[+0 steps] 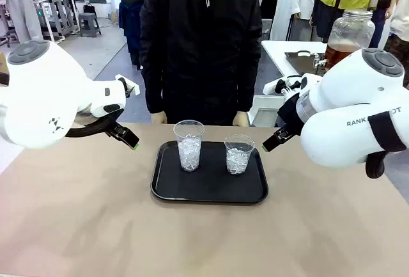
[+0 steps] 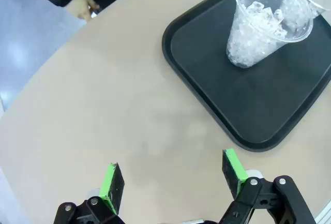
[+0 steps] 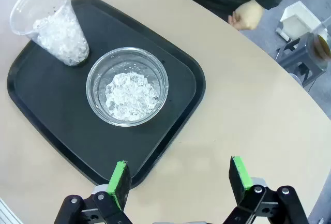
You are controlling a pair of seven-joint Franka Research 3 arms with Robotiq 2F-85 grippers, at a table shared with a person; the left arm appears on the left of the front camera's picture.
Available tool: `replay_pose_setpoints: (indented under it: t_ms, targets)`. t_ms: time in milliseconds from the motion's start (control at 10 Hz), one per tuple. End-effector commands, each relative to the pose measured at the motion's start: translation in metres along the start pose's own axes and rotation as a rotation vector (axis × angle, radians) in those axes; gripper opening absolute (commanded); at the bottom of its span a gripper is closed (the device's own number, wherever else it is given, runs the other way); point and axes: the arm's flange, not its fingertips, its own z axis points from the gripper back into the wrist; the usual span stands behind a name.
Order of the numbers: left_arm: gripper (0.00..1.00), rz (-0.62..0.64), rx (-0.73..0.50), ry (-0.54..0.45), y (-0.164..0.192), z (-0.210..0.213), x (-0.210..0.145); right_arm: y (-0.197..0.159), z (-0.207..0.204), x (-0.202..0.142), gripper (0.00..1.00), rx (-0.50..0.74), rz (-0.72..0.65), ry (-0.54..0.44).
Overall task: Pour the drink into the iced cup.
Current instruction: Pick up the iced cup indicated by the human and present it to them.
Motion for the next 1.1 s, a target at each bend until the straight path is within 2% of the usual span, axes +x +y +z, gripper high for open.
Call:
replay_pose_setpoints:
  t_ms: [0, 1000]
  targets:
    - [1.00, -0.004, 0.004, -0.008, 0.0002, 0.0000, 0.0004, -0.0013, 0.0010, 0.0009, 1.00, -0.004, -0.004, -0.007]
    - [1.00, 0.000, 0.000, 0.000, 0.0000, 0.0000, 0.0000, 0.0000, 0.0000, 0.0000, 1.00, 0.000, 0.000, 0.000]
